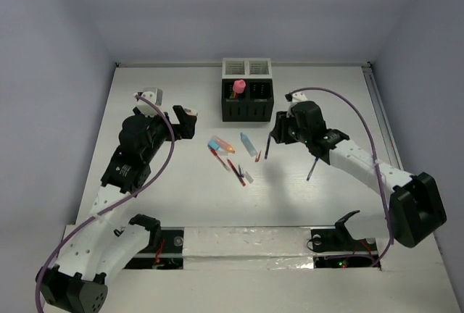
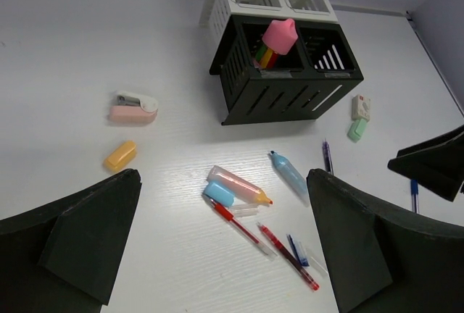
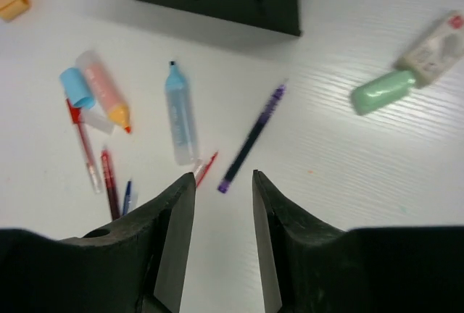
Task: Sort the stationery into containers
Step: Pick up the pen from the center of the board, then pick up the pen cap from the center of the board.
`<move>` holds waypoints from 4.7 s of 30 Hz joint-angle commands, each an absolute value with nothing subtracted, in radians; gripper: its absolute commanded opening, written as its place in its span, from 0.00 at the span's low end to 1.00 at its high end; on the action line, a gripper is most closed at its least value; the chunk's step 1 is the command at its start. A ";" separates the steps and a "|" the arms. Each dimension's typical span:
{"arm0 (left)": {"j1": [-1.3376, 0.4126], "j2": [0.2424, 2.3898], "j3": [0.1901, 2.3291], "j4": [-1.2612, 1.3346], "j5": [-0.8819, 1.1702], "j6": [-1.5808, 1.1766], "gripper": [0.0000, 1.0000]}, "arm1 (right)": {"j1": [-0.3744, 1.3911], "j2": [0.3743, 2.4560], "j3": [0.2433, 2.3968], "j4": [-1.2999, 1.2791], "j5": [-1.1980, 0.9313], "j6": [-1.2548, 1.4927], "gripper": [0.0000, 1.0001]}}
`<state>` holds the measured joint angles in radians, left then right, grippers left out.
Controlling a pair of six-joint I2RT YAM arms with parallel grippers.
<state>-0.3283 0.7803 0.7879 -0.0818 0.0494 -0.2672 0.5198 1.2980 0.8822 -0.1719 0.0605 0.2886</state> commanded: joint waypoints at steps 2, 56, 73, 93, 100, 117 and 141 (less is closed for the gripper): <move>-0.316 0.802 0.834 -0.055 0.058 -0.279 0.99 | 0.569 1.409 0.975 -0.075 -0.109 0.265 0.51; -0.402 0.917 0.720 0.210 0.441 -0.564 0.53 | 0.799 1.466 1.207 0.233 0.061 0.416 0.14; -0.578 0.992 0.680 0.388 0.216 -0.643 0.38 | 0.851 1.430 1.152 0.255 0.069 0.426 0.14; -0.632 1.025 0.699 0.332 0.121 -0.589 0.00 | 0.870 1.427 1.149 0.272 0.077 0.453 0.16; -0.632 0.942 0.759 0.160 0.100 -0.505 0.00 | 0.861 1.385 1.181 0.155 -0.048 0.388 0.61; -0.281 0.836 0.888 -0.055 0.409 -0.314 0.00 | 0.805 1.498 1.184 0.005 -0.265 0.247 0.12; -0.204 0.746 0.811 0.005 0.420 -0.336 0.00 | 0.864 2.187 1.839 -0.463 0.023 0.092 0.36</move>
